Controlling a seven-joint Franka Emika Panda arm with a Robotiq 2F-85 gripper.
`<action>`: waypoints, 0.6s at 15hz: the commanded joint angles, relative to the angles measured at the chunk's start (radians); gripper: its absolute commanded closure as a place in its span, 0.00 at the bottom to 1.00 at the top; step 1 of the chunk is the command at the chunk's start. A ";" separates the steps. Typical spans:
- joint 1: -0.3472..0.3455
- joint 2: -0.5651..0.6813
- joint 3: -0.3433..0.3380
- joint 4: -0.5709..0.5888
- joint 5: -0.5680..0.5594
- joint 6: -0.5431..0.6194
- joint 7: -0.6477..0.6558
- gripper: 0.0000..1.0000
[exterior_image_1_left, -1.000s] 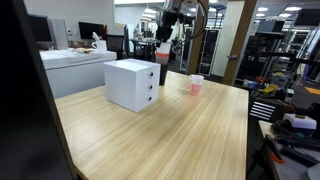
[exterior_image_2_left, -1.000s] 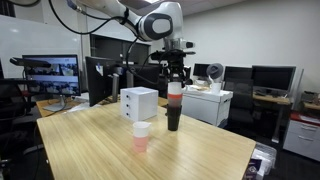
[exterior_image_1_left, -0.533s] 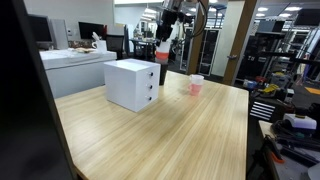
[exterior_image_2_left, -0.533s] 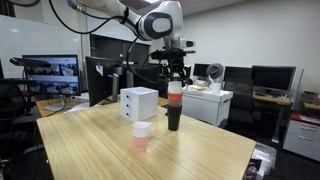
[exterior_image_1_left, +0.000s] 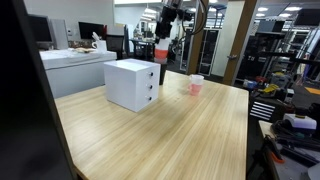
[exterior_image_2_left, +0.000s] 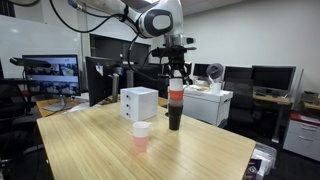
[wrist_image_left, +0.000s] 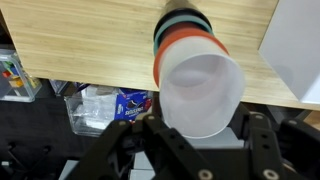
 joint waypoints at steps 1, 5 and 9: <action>-0.004 -0.025 0.006 -0.004 -0.009 -0.027 0.003 0.61; 0.002 -0.033 0.002 0.034 -0.021 -0.056 0.017 0.61; 0.003 -0.040 -0.001 0.087 -0.022 -0.107 0.022 0.61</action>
